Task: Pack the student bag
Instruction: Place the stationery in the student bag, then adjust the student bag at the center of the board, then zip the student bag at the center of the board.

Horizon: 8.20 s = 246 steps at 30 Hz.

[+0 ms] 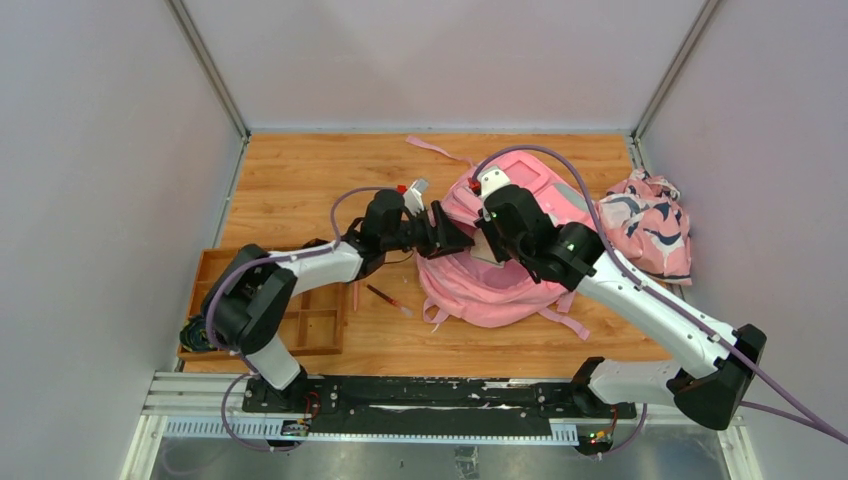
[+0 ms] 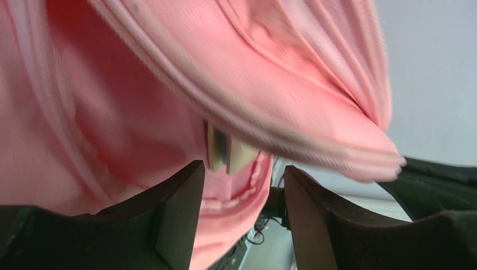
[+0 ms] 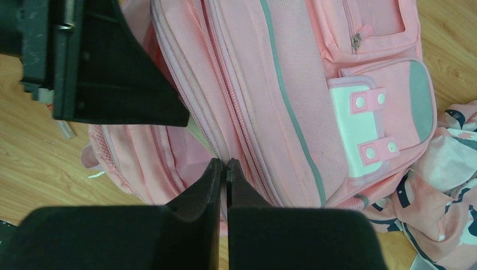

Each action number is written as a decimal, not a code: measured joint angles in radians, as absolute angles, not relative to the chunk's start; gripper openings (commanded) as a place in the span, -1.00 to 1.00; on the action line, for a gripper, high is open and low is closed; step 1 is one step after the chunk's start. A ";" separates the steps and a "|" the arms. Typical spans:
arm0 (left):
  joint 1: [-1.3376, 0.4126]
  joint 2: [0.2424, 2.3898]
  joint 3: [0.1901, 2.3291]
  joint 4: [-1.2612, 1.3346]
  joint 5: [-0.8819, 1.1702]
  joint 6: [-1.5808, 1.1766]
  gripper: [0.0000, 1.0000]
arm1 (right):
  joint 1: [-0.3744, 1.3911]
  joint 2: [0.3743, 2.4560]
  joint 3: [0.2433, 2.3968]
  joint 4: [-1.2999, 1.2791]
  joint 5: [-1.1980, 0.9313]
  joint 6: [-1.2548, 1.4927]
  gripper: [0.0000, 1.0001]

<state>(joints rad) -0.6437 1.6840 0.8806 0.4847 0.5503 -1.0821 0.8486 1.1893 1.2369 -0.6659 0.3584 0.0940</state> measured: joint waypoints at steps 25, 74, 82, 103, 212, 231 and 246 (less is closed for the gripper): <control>-0.756 1.713 0.947 0.367 0.271 -0.992 -0.67 | 0.849 1.186 1.237 -0.676 0.360 0.105 -1.00; -0.538 1.739 1.119 0.060 0.267 -0.704 -0.06 | 0.175 0.819 0.839 -0.717 0.146 0.378 0.06; -0.527 1.703 1.002 0.113 0.275 -0.710 -0.06 | 0.147 1.075 0.813 -0.588 -0.117 0.319 0.13; -0.843 1.140 0.749 -0.162 0.138 -0.669 0.08 | 0.190 1.492 1.295 -0.502 -0.093 0.186 0.57; -0.778 1.330 1.056 -0.212 0.164 -0.395 0.01 | 0.711 0.986 0.789 -0.600 0.210 0.445 -1.00; -0.936 1.411 0.982 -0.173 -0.144 -0.875 0.23 | 0.710 1.005 0.788 -0.585 0.151 0.450 -1.00; -0.905 1.447 0.819 0.123 -0.138 -1.436 0.22 | 0.710 1.026 0.790 -0.578 0.132 0.459 -1.00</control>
<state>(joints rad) -0.9047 1.4471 0.8192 0.1234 -0.1383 -1.4357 0.7105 1.0256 0.7902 -0.5781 0.1322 0.4587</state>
